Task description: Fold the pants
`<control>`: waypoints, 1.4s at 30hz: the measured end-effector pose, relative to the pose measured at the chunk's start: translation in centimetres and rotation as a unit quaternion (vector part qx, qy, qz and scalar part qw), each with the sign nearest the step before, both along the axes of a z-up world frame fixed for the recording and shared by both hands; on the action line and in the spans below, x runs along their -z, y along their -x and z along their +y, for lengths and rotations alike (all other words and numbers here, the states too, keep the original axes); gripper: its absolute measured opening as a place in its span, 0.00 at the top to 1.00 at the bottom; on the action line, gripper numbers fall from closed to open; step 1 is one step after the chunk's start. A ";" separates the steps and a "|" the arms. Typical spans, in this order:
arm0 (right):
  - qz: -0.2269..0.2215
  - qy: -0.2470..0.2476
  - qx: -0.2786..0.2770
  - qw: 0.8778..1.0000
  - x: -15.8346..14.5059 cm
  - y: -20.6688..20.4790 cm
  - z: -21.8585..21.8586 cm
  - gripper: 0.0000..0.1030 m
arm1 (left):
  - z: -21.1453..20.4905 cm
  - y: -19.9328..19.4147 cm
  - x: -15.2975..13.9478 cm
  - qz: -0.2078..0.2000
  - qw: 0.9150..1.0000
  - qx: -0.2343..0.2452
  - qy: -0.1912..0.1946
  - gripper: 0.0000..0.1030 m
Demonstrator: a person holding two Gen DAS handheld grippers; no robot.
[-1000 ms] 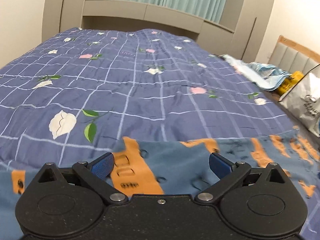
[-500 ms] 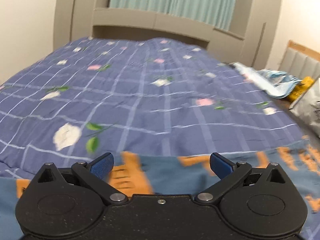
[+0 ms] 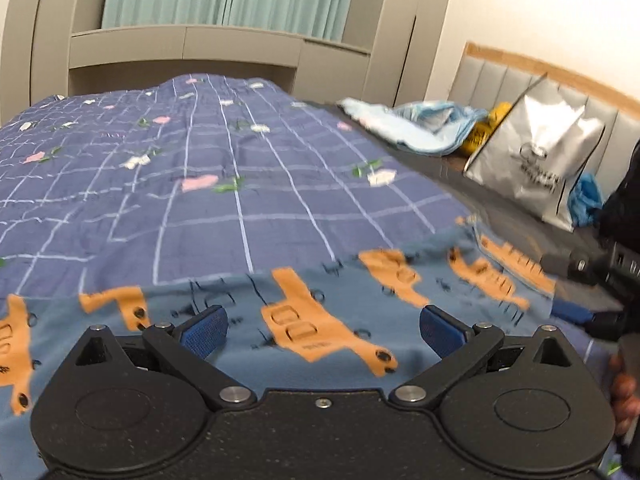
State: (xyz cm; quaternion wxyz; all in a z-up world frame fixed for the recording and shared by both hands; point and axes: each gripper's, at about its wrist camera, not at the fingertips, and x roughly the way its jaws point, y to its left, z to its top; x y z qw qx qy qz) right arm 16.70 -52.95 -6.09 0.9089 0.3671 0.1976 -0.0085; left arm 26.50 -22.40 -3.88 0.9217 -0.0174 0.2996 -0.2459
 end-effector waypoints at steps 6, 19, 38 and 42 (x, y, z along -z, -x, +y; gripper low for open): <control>0.003 0.000 0.013 1.000 0.2 -0.1 -0.2 0.24 | 0.2 -0.4 0.8 0.016 1.000 -0.007 -0.002 0.01; 0.028 0.051 0.057 0.997 -0.9 -0.6 0.6 0.82 | 1.7 -1.6 -3.1 0.065 0.990 0.008 0.122 0.01; -0.022 0.366 -0.148 0.918 -7.8 -1.1 17.8 0.84 | 3.7 -3.5 -3.0 0.187 0.946 0.046 0.259 0.01; -0.014 0.381 -0.203 0.902 -6.9 -0.3 20.7 0.85 | 4.3 -3.0 -0.7 0.213 0.943 0.031 0.254 0.01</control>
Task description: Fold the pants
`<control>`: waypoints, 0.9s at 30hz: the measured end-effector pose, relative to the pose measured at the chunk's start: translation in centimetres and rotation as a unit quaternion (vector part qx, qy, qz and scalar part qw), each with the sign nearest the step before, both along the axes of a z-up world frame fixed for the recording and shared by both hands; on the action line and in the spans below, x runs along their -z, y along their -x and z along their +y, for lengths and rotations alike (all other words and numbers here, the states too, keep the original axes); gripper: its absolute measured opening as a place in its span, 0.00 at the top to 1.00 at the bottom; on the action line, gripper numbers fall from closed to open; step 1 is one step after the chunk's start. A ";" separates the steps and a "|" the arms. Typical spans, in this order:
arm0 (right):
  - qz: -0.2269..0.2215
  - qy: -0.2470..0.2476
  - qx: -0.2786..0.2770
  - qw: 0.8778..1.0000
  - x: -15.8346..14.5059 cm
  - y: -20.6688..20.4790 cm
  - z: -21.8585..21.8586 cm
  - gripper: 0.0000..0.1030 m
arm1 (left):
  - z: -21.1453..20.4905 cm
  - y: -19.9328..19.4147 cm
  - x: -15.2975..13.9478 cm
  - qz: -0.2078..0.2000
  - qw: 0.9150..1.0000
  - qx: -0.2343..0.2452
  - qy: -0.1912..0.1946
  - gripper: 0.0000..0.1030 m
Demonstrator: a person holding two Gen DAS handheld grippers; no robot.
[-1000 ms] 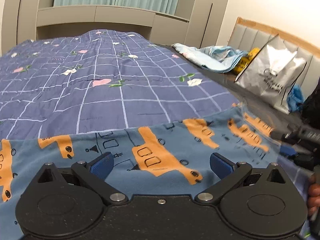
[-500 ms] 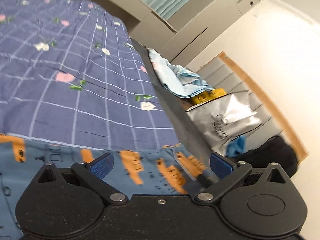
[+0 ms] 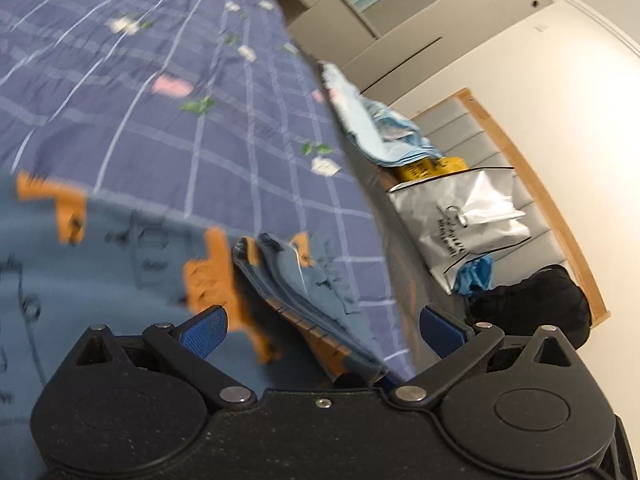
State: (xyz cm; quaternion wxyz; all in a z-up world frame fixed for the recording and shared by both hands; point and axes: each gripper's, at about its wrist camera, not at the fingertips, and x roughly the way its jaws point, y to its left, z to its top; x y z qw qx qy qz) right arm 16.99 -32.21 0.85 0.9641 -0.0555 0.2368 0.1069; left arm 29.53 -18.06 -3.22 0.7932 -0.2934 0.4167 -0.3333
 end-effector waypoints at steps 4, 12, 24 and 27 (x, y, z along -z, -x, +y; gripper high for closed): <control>0.025 0.024 -0.019 0.999 1.8 0.2 1.9 0.85 | 0.4 0.6 1.7 0.009 1.000 -0.016 -0.009 0.08; 0.034 -0.025 -0.001 0.999 3.4 1.0 0.5 0.85 | 0.1 0.5 2.0 0.018 0.998 -0.051 -0.016 0.25; 0.028 -0.035 0.014 0.999 3.1 1.5 -0.1 0.85 | -0.6 0.3 1.4 0.038 0.995 -0.085 -0.018 0.89; 0.018 -0.036 0.014 0.999 2.6 1.8 0.4 0.85 | -0.2 0.9 0.3 0.016 0.996 -0.083 -0.029 0.89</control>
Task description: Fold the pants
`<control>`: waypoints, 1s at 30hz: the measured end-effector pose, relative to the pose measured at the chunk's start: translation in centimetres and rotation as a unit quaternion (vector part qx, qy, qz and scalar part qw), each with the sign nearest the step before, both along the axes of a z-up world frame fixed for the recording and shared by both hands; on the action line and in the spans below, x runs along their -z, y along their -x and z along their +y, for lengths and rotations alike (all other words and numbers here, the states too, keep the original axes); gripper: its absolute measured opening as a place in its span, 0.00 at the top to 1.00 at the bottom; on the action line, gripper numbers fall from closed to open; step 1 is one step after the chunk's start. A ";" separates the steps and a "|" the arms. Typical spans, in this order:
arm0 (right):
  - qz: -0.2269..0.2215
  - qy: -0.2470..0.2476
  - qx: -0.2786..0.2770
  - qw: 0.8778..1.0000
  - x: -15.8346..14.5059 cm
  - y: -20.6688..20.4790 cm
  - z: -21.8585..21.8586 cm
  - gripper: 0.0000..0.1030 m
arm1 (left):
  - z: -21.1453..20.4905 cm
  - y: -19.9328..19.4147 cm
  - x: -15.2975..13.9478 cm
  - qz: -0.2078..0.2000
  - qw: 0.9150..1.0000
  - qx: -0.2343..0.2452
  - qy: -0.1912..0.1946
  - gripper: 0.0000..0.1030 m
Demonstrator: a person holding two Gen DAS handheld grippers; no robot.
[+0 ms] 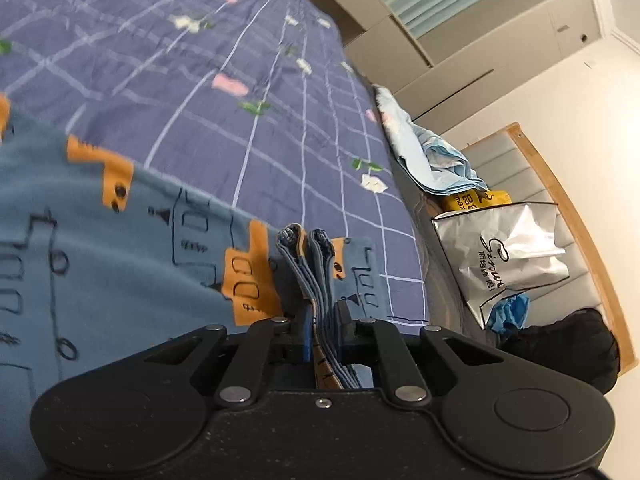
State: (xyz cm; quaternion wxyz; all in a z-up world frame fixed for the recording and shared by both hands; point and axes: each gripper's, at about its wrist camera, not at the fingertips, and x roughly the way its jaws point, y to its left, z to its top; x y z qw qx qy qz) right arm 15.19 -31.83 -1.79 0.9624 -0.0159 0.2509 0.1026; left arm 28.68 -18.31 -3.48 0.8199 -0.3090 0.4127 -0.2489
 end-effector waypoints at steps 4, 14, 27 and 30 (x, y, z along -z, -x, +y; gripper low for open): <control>-0.012 -0.005 -0.008 1.000 -1.0 0.8 0.9 0.85 | 1.0 0.9 -1.8 -0.015 0.999 -0.005 -0.028 0.90; -0.026 -0.024 -0.063 0.997 -3.1 2.2 4.8 0.85 | 6.7 4.0 -4.3 -0.055 0.996 -0.030 -0.061 0.90; -0.011 -0.014 -0.143 0.990 -2.8 2.8 11.5 0.85 | 14.5 6.2 -3.2 -0.043 0.993 -0.068 -0.083 0.90; -0.001 -0.009 -0.155 0.988 -2.4 2.7 12.7 0.85 | 15.4 6.2 -2.3 -0.037 0.993 -0.071 -0.092 0.90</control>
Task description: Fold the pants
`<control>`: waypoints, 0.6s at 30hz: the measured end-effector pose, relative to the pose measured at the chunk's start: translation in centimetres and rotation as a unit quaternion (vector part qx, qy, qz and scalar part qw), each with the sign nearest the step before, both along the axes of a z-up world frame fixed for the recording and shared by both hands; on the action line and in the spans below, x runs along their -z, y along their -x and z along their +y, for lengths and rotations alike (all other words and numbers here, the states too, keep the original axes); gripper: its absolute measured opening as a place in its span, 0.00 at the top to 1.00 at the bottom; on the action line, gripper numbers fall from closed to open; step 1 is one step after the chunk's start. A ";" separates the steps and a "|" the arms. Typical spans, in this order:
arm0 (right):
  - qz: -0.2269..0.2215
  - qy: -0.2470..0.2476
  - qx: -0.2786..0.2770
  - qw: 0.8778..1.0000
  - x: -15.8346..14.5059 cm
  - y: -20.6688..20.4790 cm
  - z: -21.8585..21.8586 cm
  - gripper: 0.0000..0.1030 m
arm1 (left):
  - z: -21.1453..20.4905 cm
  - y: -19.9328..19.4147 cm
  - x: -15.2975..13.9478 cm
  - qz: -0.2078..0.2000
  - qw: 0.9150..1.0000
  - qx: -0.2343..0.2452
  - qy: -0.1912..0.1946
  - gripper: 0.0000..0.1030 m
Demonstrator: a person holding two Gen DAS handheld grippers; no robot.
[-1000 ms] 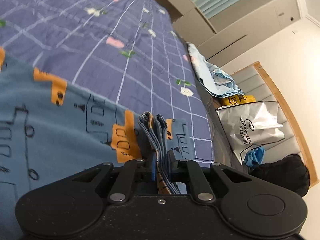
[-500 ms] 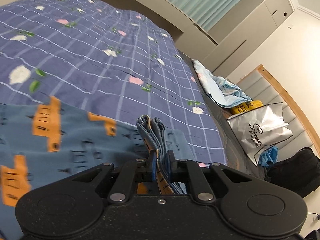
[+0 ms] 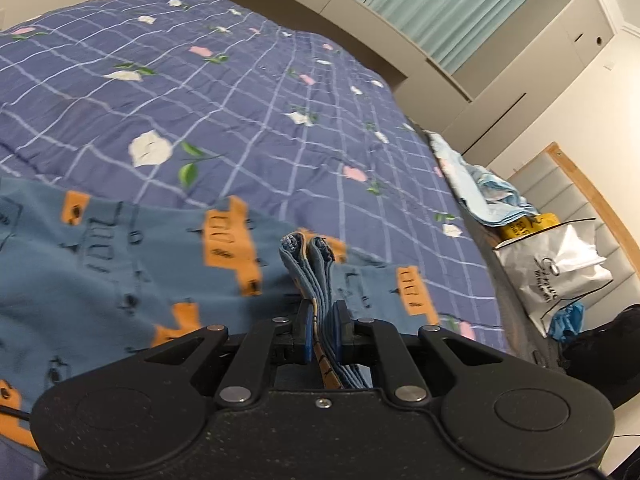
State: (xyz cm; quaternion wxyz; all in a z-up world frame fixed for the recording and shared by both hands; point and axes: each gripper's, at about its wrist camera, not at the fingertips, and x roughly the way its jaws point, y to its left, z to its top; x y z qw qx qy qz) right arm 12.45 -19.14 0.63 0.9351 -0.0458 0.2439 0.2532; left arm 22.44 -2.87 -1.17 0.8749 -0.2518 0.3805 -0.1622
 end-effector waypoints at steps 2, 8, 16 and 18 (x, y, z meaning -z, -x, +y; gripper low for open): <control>0.007 0.005 -0.005 1.000 0.4 -0.2 0.6 0.85 | 0.4 0.0 0.7 0.005 1.000 -0.002 -0.004 0.90; 0.025 0.012 -0.010 1.000 1.5 -0.1 1.5 0.85 | 1.0 -0.1 2.2 0.019 1.000 -0.008 -0.003 0.90; 0.031 0.002 -0.018 0.999 2.3 -0.3 1.1 0.66 | 1.3 0.2 3.4 0.033 0.999 -0.020 -0.005 0.80; 0.026 0.005 -0.018 0.999 2.3 0.2 0.7 0.59 | 1.5 0.5 3.4 0.031 0.999 -0.028 -0.006 0.72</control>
